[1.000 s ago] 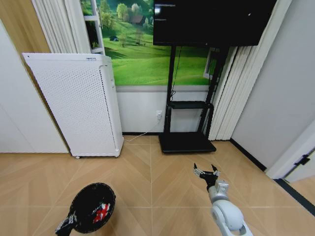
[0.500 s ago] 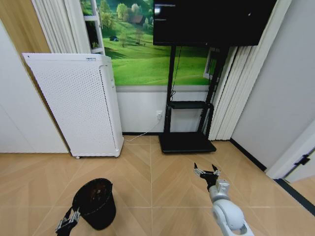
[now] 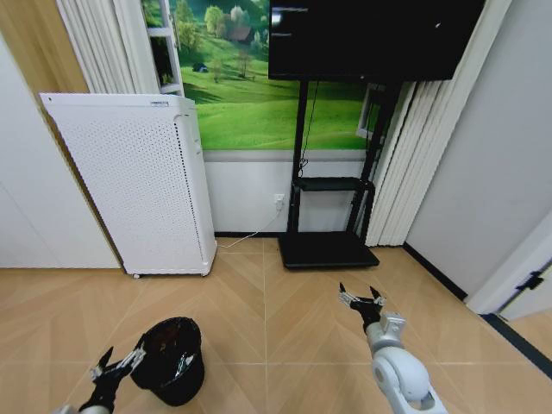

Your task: Pick up the trash bin and place the garbage on the floor into it.

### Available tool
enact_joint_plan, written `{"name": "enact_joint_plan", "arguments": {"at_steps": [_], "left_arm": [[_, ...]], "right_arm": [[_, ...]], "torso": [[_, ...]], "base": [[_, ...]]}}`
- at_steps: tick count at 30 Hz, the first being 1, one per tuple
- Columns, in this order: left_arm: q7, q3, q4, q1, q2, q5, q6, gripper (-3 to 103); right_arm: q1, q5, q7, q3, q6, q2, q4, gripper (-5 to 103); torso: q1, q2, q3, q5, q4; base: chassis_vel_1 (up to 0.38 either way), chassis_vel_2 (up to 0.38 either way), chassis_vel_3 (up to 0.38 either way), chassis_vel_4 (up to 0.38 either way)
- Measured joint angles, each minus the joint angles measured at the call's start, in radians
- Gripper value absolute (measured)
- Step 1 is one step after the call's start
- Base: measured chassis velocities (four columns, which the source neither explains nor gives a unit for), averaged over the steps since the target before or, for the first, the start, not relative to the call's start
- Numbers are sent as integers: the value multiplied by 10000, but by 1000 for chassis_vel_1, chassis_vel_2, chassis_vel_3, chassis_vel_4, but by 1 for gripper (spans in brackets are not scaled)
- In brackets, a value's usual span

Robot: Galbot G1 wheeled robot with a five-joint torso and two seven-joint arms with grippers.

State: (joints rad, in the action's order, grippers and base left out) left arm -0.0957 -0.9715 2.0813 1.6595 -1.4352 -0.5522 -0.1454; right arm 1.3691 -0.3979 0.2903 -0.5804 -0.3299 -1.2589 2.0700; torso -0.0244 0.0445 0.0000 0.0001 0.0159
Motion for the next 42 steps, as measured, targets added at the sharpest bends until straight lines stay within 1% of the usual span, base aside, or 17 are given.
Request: {"name": "enact_joint_plan", "arguments": {"at_steps": [1, 2, 5, 6, 8, 9, 10, 11, 12, 15, 16, 19, 21, 30, 33, 38, 42], "left_arm": [[138, 141, 397, -368, 145, 175, -406, 100], [138, 141, 397, -368, 145, 175, -406, 100], [580, 642, 1263, -1178, 614, 333, -1405, 100], [580, 642, 1263, -1178, 614, 333, -1405, 100], [938, 980, 1947, -1502, 881, 308, -2081, 100], [938, 980, 1947, -1502, 881, 308, -2081, 100], [1001, 1029, 2203, -1432, 874, 338, -2231, 100], [1001, 1029, 2203, -1432, 874, 338, -2231, 100], [1022, 1058, 2353, -1346, 858, 389, -2299, 100], [1030, 1118, 2527, -1219, 869, 449, -2365, 100], [1024, 1130, 2587, -1178, 876, 474, -2373, 100], [1013, 1120, 2629, -1122, 886, 492, -2375, 100], [996, 1104, 2643, -1104, 893, 494, -2376, 100], [994, 987, 2768, -959, 834, 489, -2352, 100], [994, 973, 2783, -942, 824, 491, -2331, 100], [990, 938, 2821, -944, 760, 477, -2314, 100], [972, 938, 2821, -946, 694, 479, -2301, 100]], "right_arm": [[17, -5, 6, -57, 0, -38, 23, 100], [17, -5, 6, -57, 0, -38, 23, 100], [90, 36, 4, -154, 67, -191, 67, 100], [90, 36, 4, -154, 67, -191, 67, 100], [73, 123, -46, -195, 169, -325, 38, 100], [73, 123, -46, -195, 169, -325, 38, 100], [-24, 133, -114, -157, 196, -344, -23, 100], [-24, 133, -114, -157, 196, -344, -23, 100], [-66, 138, -160, -151, 216, -349, -43, 100], [-38, 114, -228, -220, 277, -340, -23, 100], [10, 106, -268, -309, 330, -327, -3, 100], [75, 84, -300, -418, 367, -325, 40, 100], [93, 81, -306, -443, 376, -325, 60, 100], [161, 28, -331, -454, 391, -308, 231, 100], [168, 8, -333, -454, 391, -306, 258, 100], [274, -31, -352, -418, 388, -341, 330, 100], [286, -36, -353, -386, 383, -359, 358, 100]], "torso": [[0, 0, 0, -3, 0], [0, 0, 0, -3, 0], [0, 10, 16, -1, 2], [0, 10, 16, -1, 2], [-2, 103, 100, 4, 5], [-2, 103, 100, 4, 5], [-6, 165, 160, -2, 1], [-6, 165, 160, -2, 1], [-9, 212, 203, -1, -5], [-20, 342, 321, -2, -6], [-29, 424, 394, -2, -2], [-44, 548, 504, -2, 0], [-54, 594, 539, -2, 0], [-121, 1015, 893, -2, -1], [-133, 1084, 949, -1, -2], [-196, 1345, 1147, -1, -1], [-225, 1445, 1219, -2, -2]], "base": [[0, 0, 0, 0], [0, 0, 0, 0], [0, 0, 0, 0], [0, 0, 0, 0], [0, 0, 0, 0], [0, 0, 0, 0], [0, 0, 0, 0], [0, 0, 0, 0], [0, 0, 0, 0], [0, 0, 0, 0], [0, 0, 0, 0], [0, 0, 0, 0], [0, 0, 0, 0], [0, 0, 0, 0], [0, 0, 0, 0], [0, 0, 0, 0], [0, 0, 0, 0]]}}
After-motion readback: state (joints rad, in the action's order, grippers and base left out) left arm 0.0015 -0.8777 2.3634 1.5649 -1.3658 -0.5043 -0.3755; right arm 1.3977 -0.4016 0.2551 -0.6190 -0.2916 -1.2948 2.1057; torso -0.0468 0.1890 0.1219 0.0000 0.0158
